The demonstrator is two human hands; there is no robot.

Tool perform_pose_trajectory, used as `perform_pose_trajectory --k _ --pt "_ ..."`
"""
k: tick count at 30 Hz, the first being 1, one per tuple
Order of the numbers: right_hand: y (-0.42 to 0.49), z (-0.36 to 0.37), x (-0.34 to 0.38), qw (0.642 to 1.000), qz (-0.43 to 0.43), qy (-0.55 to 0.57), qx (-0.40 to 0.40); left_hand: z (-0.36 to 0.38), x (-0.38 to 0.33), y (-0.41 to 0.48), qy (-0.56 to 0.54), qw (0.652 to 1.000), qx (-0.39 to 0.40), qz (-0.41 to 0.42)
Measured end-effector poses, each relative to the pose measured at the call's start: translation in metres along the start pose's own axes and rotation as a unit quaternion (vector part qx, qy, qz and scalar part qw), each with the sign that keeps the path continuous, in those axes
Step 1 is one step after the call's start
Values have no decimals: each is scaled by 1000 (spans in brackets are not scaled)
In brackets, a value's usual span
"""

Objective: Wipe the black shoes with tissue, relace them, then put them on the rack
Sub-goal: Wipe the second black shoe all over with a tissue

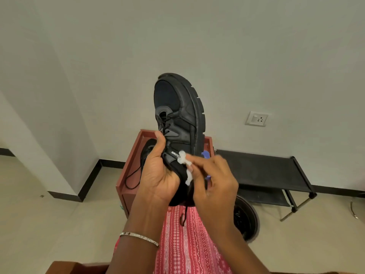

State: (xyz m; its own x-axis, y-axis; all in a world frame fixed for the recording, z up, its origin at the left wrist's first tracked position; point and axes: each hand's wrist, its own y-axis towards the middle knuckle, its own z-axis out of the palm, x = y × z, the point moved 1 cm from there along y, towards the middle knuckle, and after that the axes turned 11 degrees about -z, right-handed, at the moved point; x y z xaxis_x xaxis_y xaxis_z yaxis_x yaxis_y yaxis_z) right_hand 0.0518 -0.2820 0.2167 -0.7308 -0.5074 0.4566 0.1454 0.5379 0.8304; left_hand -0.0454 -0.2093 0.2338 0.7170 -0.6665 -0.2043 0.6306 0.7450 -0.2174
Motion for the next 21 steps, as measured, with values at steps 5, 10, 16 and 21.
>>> perform_pose_trajectory --k 5,10,16,21 --pt "-13 -2 -1 1000 21 15 -3 -2 -4 3 -14 1000 7 21" --pt "34 0 -12 997 11 -20 -76 8 9 0 -15 999 36 -1" --pt "29 -8 -13 1000 -7 18 -19 5 8 0 -9 1000 27 12" --pt "-5 -23 -9 990 60 59 114 -10 -6 4 -27 999 4 42"
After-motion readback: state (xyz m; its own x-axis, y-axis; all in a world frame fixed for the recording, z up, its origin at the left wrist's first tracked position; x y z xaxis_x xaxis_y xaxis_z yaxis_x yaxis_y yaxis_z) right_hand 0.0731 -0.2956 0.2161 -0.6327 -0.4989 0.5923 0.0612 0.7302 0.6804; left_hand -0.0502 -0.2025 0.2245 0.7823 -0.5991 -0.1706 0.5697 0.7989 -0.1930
